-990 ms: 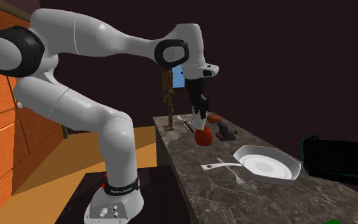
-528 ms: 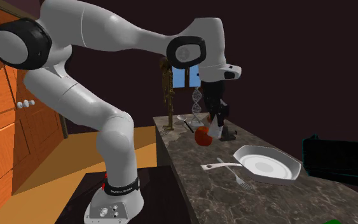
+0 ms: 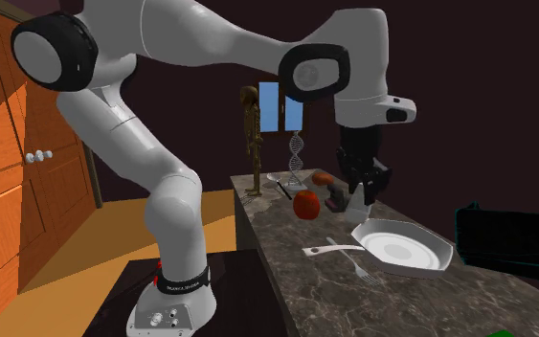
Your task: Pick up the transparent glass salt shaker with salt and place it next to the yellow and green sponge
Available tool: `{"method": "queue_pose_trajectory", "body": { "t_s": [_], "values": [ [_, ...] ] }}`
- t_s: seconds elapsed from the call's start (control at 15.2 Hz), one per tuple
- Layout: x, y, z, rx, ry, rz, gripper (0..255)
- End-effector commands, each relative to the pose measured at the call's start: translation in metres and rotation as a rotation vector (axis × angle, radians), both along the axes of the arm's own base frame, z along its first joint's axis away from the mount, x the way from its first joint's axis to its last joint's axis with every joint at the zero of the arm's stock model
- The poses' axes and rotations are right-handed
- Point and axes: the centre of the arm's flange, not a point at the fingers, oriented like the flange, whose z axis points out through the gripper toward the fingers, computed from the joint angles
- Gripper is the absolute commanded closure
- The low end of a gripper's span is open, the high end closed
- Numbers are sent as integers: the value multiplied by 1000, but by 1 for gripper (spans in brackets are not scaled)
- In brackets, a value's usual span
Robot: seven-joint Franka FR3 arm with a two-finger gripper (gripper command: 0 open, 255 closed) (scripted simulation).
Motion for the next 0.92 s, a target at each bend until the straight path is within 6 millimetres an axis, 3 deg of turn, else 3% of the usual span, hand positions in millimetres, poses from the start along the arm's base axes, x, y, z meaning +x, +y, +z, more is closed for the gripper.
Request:
{"method": "queue_pose_trajectory", "body": {
  "t_s": [0.0,0.2,0.86],
  "values": [
    [11,-28,0,-1,0,0,255],
    [30,-72,0,-1,0,0,255],
    [30,-72,-52,-1,0,0,255]
  ]
}}
